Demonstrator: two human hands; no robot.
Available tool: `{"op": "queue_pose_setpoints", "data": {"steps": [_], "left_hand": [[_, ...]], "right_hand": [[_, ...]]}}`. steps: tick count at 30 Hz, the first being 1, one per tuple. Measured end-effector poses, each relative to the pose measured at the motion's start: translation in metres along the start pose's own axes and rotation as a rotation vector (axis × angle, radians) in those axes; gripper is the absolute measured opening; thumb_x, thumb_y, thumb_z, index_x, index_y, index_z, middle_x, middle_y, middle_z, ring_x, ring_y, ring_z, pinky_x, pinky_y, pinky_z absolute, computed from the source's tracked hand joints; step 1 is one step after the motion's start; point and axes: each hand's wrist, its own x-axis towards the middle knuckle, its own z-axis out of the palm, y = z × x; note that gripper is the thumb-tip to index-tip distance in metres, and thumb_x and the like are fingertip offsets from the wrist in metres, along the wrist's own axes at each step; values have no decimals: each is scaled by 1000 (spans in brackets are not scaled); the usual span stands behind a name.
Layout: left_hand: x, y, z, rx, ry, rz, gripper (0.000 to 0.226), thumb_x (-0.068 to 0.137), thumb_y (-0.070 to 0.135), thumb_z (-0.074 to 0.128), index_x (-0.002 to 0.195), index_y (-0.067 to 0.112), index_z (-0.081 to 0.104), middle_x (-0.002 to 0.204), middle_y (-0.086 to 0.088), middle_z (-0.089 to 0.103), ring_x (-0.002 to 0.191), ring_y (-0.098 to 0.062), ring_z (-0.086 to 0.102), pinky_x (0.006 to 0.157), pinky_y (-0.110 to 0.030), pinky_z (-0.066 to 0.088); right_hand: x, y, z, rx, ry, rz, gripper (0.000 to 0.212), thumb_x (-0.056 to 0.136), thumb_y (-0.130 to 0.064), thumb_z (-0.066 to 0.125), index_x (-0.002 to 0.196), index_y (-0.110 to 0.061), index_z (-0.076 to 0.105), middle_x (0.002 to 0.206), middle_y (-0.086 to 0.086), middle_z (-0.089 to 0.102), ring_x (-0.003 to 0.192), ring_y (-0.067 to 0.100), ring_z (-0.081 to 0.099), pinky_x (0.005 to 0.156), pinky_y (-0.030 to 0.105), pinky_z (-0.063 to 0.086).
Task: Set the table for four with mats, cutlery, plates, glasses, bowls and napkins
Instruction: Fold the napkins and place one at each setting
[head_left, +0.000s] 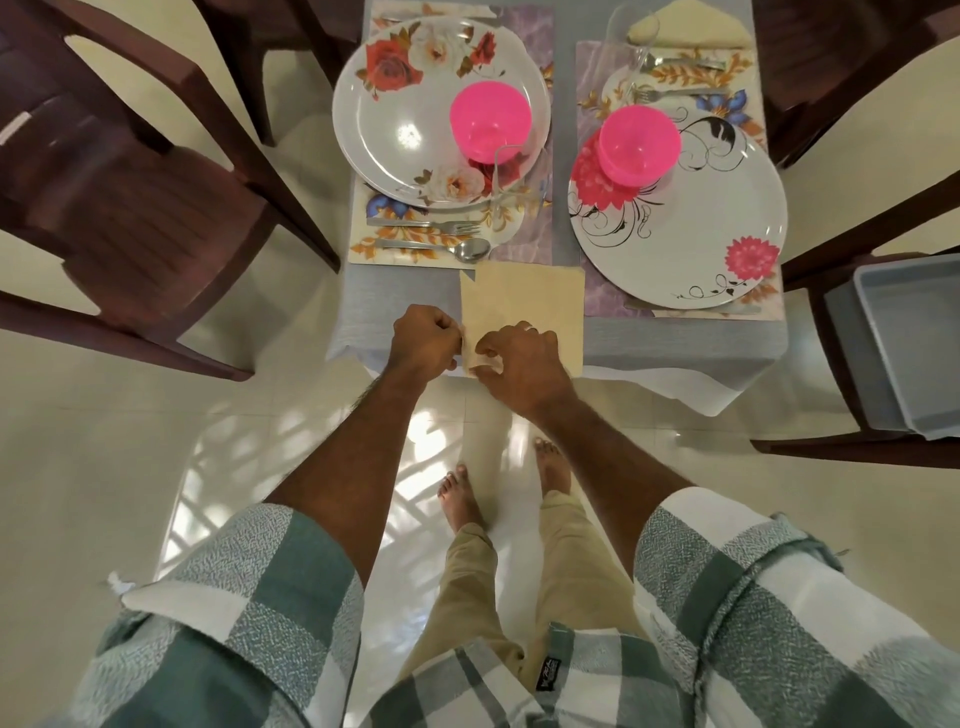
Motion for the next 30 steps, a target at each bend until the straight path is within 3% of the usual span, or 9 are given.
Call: {"op": "queue_pose_setpoints", "data": {"steps": [2, 4, 7, 11, 15, 18, 23, 26, 30], "left_hand": [[2, -1, -2, 21, 5, 18, 6, 89, 13, 74, 83, 10, 74, 83, -6, 74, 70, -23, 73, 70, -43, 64], [4, -2, -2, 69, 15, 37, 9, 84, 17, 78, 77, 14, 74, 77, -2, 73, 68, -22, 72, 70, -44, 64], [5, 0, 0, 128, 33, 60, 11, 82, 22, 82, 79, 17, 73, 80, -1, 72, 73, -21, 71, 75, -44, 63], [3, 5, 3, 198, 46, 101, 10, 84, 23, 81, 80, 19, 72, 85, -1, 72, 79, -19, 69, 79, -42, 61], [1, 7, 6, 179, 43, 88, 14, 80, 21, 83, 75, 23, 71, 83, 1, 72, 78, -20, 70, 79, -42, 62], [0, 10, 4, 173, 62, 87, 14, 80, 26, 83, 83, 20, 71, 86, 1, 71, 82, -20, 69, 79, -38, 60], [-4, 21, 7, 175, 125, 64, 26, 82, 31, 80, 99, 18, 67, 99, -1, 68, 90, -21, 64, 73, -31, 47], [-12, 33, 17, 183, 147, 38, 35, 82, 32, 81, 108, 17, 62, 109, -3, 65, 99, -26, 64, 75, -32, 46], [-16, 45, 29, 131, 163, -58, 50, 83, 30, 80, 120, 12, 52, 119, -10, 61, 107, -31, 62, 81, -39, 50]], "right_hand": [[-5, 1, 3, 126, 28, -14, 43, 88, -56, 61, 115, -24, 70, 112, -4, 71, 104, 20, 60, 89, 40, 35], [-5, 6, 1, 262, 128, 22, 39, 88, -50, 65, 112, -21, 71, 111, -3, 71, 102, 21, 62, 88, 40, 36], [4, 16, -8, 237, 258, 188, 29, 91, -37, 66, 114, -20, 65, 113, 0, 67, 107, 25, 60, 89, 42, 38], [15, 15, -15, 187, 146, 350, 38, 90, -36, 68, 124, -25, 55, 118, -2, 63, 114, 23, 56, 95, 44, 38], [22, 12, -19, 225, 101, 426, 35, 89, -37, 70, 120, -27, 57, 111, -3, 68, 112, 22, 57, 97, 46, 37], [24, 13, -25, 217, 77, 449, 21, 91, -37, 68, 109, -27, 67, 111, -3, 68, 111, 23, 57, 96, 45, 36], [18, 31, -40, 213, 190, 575, 20, 89, -36, 70, 104, -24, 72, 119, 7, 57, 115, 28, 55, 96, 45, 46], [13, 41, -45, 314, 241, 608, 15, 83, -28, 76, 95, -19, 76, 105, 5, 61, 101, 27, 66, 89, 38, 54], [9, 44, -50, 313, 215, 548, 14, 84, -18, 76, 95, -10, 75, 93, -2, 49, 97, 23, 64, 83, 25, 45]]}}
